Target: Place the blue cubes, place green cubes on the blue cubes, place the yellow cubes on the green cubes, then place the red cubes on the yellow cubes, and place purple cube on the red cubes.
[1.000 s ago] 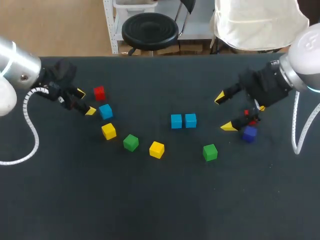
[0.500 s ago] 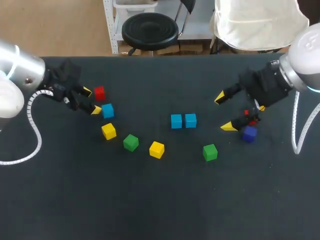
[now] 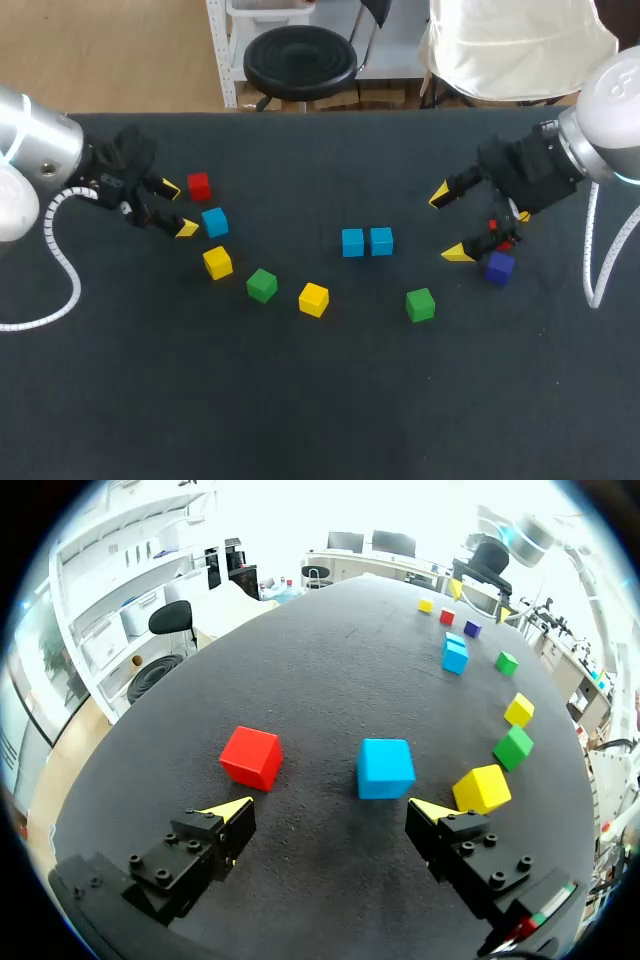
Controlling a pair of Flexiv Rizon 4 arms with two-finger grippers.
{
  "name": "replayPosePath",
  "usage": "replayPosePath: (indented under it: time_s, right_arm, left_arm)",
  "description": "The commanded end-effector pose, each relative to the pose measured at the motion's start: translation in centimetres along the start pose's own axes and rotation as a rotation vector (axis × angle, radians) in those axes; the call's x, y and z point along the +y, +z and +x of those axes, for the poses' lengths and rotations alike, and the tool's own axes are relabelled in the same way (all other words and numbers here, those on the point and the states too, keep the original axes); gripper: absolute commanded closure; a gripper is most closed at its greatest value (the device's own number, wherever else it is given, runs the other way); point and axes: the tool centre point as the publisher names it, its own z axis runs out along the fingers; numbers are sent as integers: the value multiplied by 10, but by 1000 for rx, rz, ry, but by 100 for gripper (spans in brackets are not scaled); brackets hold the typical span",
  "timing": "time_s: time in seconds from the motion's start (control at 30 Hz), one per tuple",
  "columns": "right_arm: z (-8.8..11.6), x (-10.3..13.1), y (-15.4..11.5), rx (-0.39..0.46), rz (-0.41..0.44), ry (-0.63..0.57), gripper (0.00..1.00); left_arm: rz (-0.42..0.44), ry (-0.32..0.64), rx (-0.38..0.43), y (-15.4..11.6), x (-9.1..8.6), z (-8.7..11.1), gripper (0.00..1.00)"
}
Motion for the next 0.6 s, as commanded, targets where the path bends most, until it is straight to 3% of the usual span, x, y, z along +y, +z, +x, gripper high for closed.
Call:
replayPosePath:
  time_s: [0.03, 0.3, 0.6]
  right_arm:
    - [0, 0, 0, -2, 0, -1, 0]
    - [0, 0, 0, -2, 0, -1, 0]
    - [0, 0, 0, -2, 0, -1, 0]
  left_arm:
    - [7, 22, -20, -9, -8, -3, 0]
    - [31, 53, -45, -4, -24, -19, 0]
    - [72, 45, -47, 8, -31, -21, 0]
